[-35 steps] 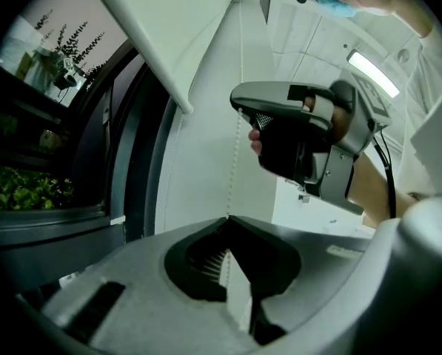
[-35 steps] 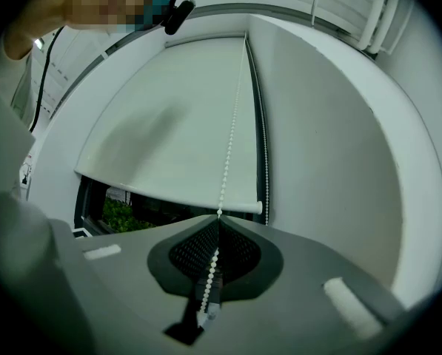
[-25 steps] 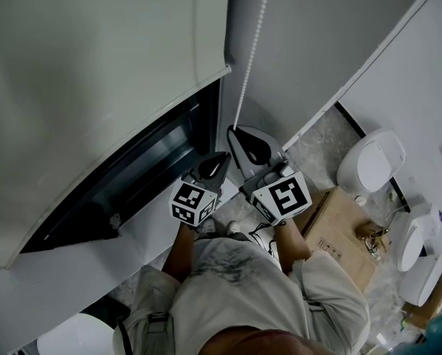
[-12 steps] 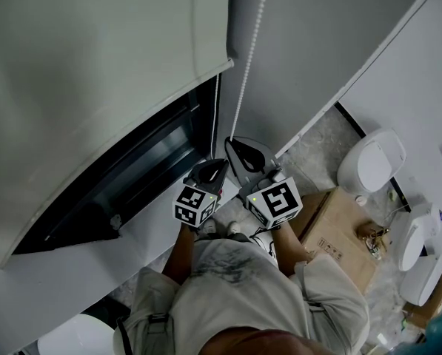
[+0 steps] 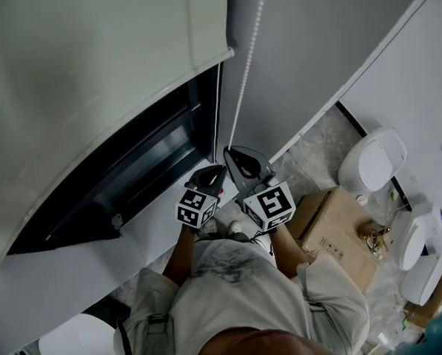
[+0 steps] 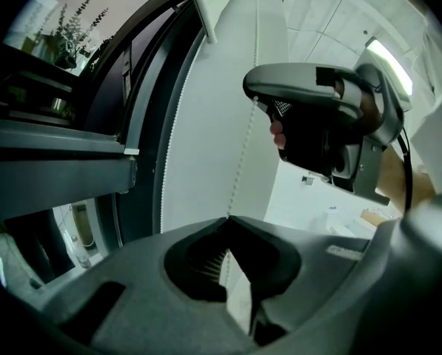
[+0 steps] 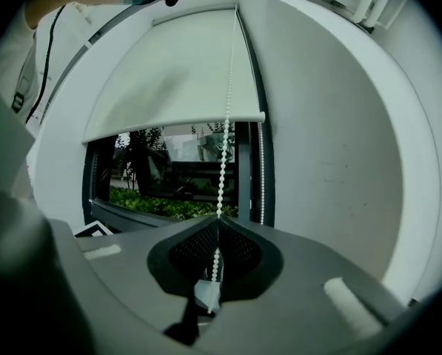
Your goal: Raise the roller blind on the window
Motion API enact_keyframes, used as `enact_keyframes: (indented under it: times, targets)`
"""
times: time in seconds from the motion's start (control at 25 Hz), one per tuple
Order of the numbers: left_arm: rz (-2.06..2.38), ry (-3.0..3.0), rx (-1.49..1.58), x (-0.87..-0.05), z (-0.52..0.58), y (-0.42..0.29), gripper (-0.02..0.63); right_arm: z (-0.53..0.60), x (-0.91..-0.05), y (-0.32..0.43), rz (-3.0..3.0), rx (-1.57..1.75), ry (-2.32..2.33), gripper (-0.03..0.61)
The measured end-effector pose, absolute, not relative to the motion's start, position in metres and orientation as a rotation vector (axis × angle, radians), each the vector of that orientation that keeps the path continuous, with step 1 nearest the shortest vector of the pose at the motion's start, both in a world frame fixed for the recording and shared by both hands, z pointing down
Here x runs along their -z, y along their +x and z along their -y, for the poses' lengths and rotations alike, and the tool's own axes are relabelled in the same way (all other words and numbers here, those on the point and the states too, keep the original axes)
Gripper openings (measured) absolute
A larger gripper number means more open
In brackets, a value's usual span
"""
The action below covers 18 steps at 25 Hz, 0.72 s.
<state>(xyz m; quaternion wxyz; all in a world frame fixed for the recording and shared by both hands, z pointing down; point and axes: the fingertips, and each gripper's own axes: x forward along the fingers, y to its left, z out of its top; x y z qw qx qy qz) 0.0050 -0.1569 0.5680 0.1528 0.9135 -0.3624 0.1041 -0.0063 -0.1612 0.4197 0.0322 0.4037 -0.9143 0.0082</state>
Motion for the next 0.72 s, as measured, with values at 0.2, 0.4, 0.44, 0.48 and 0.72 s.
enact_keyframes:
  times: [0.2,0.4,0.44,0.48,0.72]
  targets:
    - [1.047,2.620,-0.297,-0.571,0.152,0.004,0.012,0.156,-0.420,-0.007,2.816,-0.019,1.243,0.011]
    - [1.052,2.629,-0.293,-0.565,0.147,-0.001,0.014,0.155,-0.418,-0.006,2.815,-0.007,1.246,0.011]
    - [1.055,2.629,-0.285,-0.560,0.145,-0.003,0.015,0.155,-0.418,-0.005,2.813,-0.005,1.246,0.011]
    - [1.059,2.628,-0.270,-0.554,0.144,-0.005,0.020,0.155,-0.417,-0.004,2.811,-0.003,1.247,0.011]
    - [1.111,2.666,-0.127,-0.484,0.144,-0.021,0.054,0.156,-0.418,0.000,2.813,-0.002,1.247,0.011]
